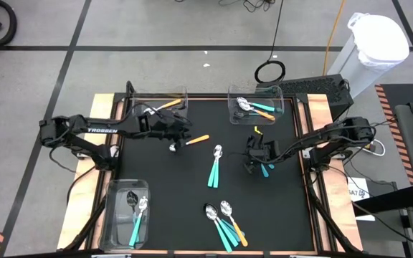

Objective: Sort silverware by color (type)
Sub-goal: Put the blue spoon into the bottom left transparent bin

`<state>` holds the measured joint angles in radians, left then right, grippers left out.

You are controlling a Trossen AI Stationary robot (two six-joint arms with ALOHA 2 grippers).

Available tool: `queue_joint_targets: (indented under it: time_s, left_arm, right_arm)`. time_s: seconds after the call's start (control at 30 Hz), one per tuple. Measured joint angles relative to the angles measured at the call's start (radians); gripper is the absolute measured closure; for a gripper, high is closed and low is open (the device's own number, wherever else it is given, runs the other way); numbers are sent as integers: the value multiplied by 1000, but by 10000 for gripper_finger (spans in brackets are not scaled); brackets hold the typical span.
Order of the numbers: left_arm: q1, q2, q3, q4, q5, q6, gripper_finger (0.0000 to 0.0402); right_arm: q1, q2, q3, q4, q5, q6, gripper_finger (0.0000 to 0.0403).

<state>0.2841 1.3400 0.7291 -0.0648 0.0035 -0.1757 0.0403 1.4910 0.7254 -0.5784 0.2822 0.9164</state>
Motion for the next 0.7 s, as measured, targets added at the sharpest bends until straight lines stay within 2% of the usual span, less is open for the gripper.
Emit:
queue_joint_targets:
  time_s: [0.1,0.17,0.37,0.53,0.7]
  left_arm:
    - [-13,0,0,9,-2,0,269]
    - [-20,0,0,10,-8,-1,269]
    - [-54,3,0,76,-37,-2,269]
    - [-82,57,0,194,-42,-3,269]
    - [-135,142,0,367,-38,-3,269]
  right_arm:
    - [0,24,3,6,-16,3,258]
    - [0,38,4,6,-17,-13,275]
    - [0,30,2,41,-22,-75,387]
    - [8,1,-7,155,-9,-196,396]
    - [48,-43,-3,367,94,-334,400]
